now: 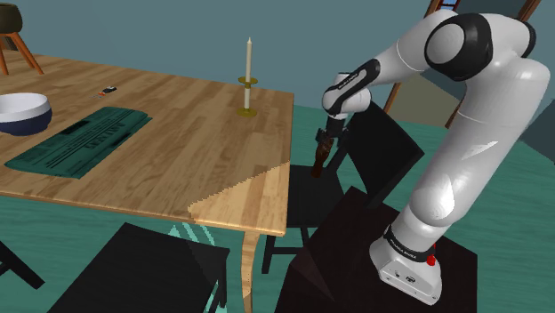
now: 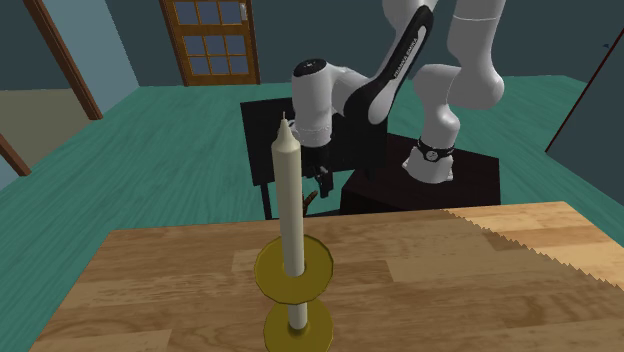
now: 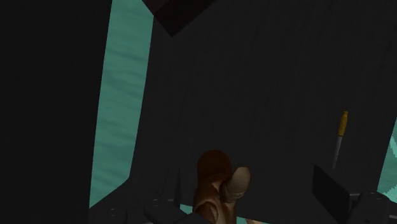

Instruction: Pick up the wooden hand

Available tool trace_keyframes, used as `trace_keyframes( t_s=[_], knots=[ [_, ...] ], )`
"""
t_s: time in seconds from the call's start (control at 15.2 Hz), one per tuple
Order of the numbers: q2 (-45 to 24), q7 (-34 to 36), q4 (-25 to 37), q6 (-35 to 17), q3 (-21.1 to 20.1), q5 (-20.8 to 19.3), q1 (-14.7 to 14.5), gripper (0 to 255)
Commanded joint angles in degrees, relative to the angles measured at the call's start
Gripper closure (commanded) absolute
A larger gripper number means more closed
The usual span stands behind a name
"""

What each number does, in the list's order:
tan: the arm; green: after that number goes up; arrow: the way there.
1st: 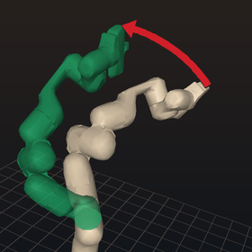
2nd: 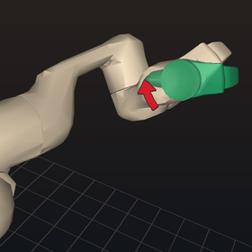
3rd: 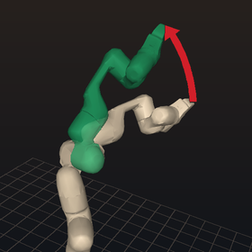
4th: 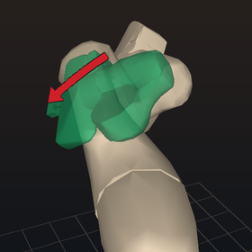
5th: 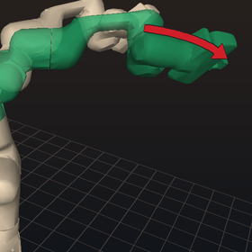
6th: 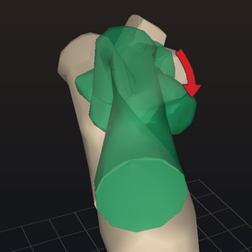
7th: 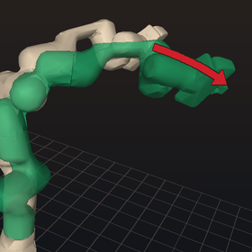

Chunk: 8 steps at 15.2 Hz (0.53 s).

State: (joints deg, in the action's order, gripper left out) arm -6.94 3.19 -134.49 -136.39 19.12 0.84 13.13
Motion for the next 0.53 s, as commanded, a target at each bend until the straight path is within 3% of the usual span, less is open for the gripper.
trace_keyframes(
  t_s=[0.0,0.26,0.33,0.46],
  knots=[
    [-1.53,-0.5,-0.03,-1.5,-0.13,0.72,0.13,0],
    [-3.27,-1.08,-0.28,-3.4,-0.39,1.6,0.31,0],
    [-3.29,-1.11,-0.29,-3.41,-0.38,1.6,0.32,255],
    [-3.31,-1.15,-0.26,-3.41,-0.36,1.61,0.35,255]
  ],
)
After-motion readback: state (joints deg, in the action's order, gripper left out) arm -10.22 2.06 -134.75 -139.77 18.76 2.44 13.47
